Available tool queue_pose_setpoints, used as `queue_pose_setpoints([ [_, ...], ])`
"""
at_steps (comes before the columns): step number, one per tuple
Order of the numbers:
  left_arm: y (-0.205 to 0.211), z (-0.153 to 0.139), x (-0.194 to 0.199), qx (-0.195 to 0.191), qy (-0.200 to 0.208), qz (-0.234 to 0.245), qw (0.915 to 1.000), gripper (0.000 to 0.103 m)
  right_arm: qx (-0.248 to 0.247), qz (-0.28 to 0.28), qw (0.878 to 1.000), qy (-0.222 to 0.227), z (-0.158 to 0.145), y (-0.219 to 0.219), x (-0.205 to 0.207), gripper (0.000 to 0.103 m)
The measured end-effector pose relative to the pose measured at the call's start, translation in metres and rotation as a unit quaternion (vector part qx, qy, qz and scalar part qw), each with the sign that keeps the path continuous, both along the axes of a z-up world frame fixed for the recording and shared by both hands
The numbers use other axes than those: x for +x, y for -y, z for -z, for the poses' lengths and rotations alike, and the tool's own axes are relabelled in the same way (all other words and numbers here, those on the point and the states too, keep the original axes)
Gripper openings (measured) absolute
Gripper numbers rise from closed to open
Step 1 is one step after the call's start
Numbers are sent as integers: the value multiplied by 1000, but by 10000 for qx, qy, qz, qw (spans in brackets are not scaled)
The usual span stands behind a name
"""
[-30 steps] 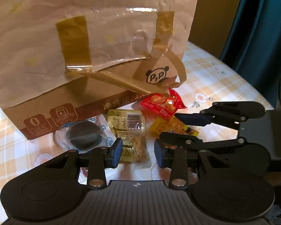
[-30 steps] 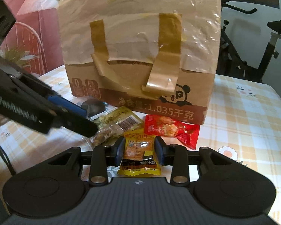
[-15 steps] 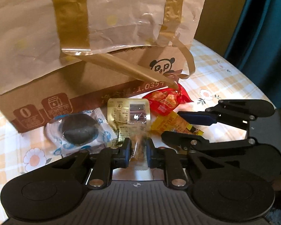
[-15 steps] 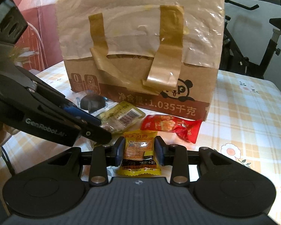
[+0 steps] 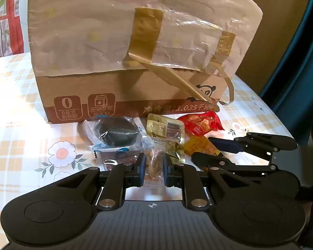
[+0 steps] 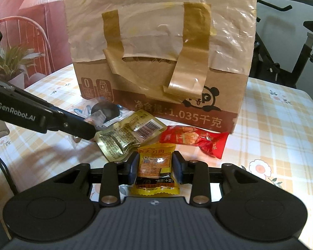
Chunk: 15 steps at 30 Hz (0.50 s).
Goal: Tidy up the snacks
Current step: 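Grasp the small clear packet with the left tool while the right tool grasps the orange-yellow packet, then carry both packets over the open box and open both tools to drop them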
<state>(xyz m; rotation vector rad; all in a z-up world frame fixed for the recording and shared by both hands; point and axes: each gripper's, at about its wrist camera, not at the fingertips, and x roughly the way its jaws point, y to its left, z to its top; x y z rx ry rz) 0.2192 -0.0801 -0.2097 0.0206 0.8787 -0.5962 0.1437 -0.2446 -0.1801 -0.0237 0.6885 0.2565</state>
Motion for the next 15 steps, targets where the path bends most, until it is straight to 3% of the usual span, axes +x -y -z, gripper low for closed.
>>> queue_pose_setpoints([
  [9,-16,-25,-8,-159,265,-242,9992,18,119,89,9999,34,-9,3,-7,37],
  [15,-31,-58,-15,-408,720,-447,9956,18,160,-113,9993,325,-39,-2,-24,37],
])
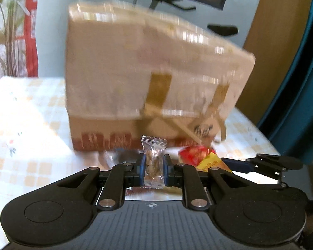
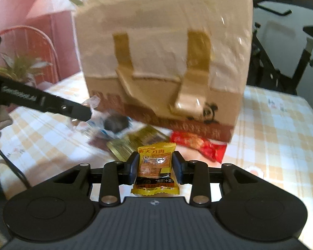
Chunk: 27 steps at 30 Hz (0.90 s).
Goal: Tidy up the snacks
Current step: 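Carry both packets over the open box and open both tools to drop them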
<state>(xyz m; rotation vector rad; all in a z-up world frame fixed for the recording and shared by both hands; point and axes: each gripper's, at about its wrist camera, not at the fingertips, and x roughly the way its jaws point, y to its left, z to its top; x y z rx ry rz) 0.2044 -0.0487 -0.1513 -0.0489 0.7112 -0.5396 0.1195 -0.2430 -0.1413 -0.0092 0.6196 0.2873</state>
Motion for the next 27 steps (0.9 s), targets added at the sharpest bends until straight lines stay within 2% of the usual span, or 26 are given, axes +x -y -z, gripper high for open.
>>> queue_pose_setpoints([
  [5,-16,-40,-2,-255,514,-16,9984,18,125,-143,9982,563,-41,-2,-6,37],
  [10,-22,-86,1,-409,1108,6,9930,18,223,-350,9912,1253,-88,-4,-2,37],
  [14,-19,-117,14,-531,1471,-23,9877,18,351,-422,9832,1739,-123,-4,12,37],
  [17,-11,-132,35,-548,1609,-63,9854,18,196,-333,9808,1911,-140,-6,36,37],
  [19,-6,-136,53,-530,1604,-118,9856,18,154,-133,9811,1923,-147,-4,55,37],
  [22,-4,-136,79,-468,1518,-290,9869,18,485,177,9856,1612,-153,6,88,37],
  [27,-6,-128,109,-151,1442,-512,9881,22,292,557,9903,1235,-142,13,120,37],
])
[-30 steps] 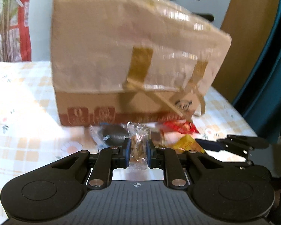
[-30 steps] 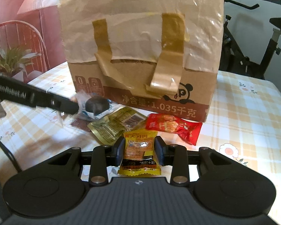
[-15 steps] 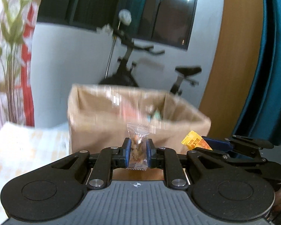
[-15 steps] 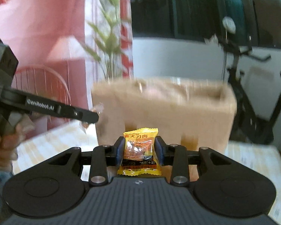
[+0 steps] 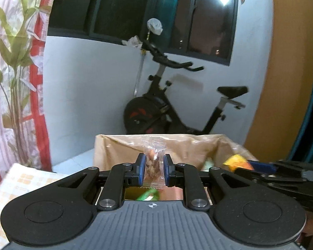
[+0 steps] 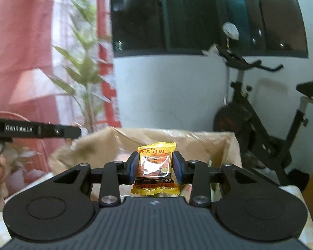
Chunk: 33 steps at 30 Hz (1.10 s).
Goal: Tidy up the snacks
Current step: 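Carry both packets over the open box and open both tools to drop them, then move both tools back to the remaining packets beside the wrapped box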
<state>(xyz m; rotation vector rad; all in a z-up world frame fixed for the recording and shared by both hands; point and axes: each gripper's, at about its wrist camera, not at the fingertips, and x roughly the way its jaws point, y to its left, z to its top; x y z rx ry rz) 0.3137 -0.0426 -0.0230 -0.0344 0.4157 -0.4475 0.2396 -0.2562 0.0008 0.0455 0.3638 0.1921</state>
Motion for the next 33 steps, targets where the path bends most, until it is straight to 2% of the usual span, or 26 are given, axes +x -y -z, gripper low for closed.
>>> queue_pose_setpoints([
  [1,0,2,3,86,-21,-89,9999,32,-102,63,9999,-12,3,2,-1,37],
  [2,0,5,6,139,-57,-189,9997,47,-246,122,9996,-8,7,0,-1,38],
  [4,-8,8,6,41,-90,-327,9994,60,-421,201,9989,-36,13,0,-2,40],
  [5,-12,9,5,-63,-119,-346,9993,62,-411,213,9989,-71,15,1,-3,41],
  [7,-18,10,0,-240,-235,-342,9989,62,-319,218,9992,-89,17,4,-6,48],
  [9,-19,9,-7,-248,-253,-343,9988,62,-231,191,9995,-9,17,7,-12,54],
  [19,-27,3,-48,-43,69,-264,9996,62,-20,59,9992,395,8,2,-54,55],
  [22,-31,9,-65,-6,-1,-359,9994,62,-97,-30,9989,457,10,-3,-67,55],
  [26,-41,23,-87,-175,-149,-505,9985,62,-217,-61,9982,552,18,-10,-86,55],
  [33,-51,57,-102,-337,-522,-653,9959,62,-292,-42,9988,389,42,-13,-106,56],
])
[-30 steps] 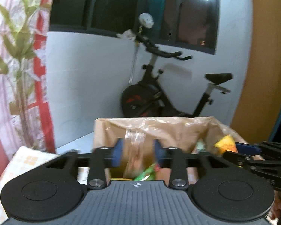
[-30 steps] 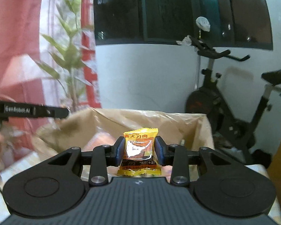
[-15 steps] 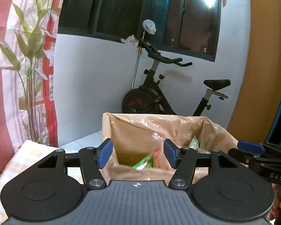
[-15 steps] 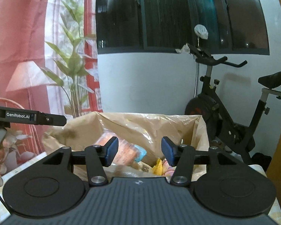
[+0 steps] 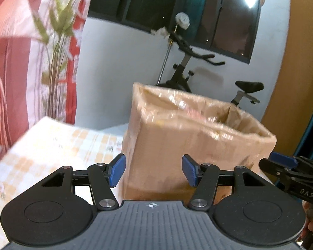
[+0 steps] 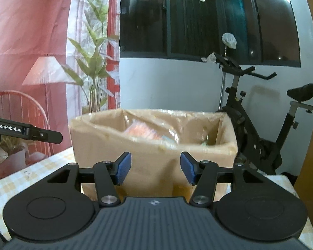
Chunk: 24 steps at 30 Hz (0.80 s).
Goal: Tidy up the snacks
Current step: 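Move both tools back to the remaining packets beside the wrapped box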
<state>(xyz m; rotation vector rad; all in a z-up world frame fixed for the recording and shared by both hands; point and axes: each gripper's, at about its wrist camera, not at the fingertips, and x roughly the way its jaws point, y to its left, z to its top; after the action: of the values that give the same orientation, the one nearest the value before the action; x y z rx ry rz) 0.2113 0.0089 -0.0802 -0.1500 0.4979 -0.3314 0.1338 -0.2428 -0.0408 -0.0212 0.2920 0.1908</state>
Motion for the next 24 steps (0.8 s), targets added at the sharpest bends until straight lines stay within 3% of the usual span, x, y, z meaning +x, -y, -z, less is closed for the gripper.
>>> queue_pose_setpoints([
  [15,13,58,-6,292,-812,136,9962,61,-148,120,9965,-816,58,5,-30,56],
  [24,17,68,-7,380,-952,244,9944,61,-326,137,9861,-1621,106,15,2,56],
])
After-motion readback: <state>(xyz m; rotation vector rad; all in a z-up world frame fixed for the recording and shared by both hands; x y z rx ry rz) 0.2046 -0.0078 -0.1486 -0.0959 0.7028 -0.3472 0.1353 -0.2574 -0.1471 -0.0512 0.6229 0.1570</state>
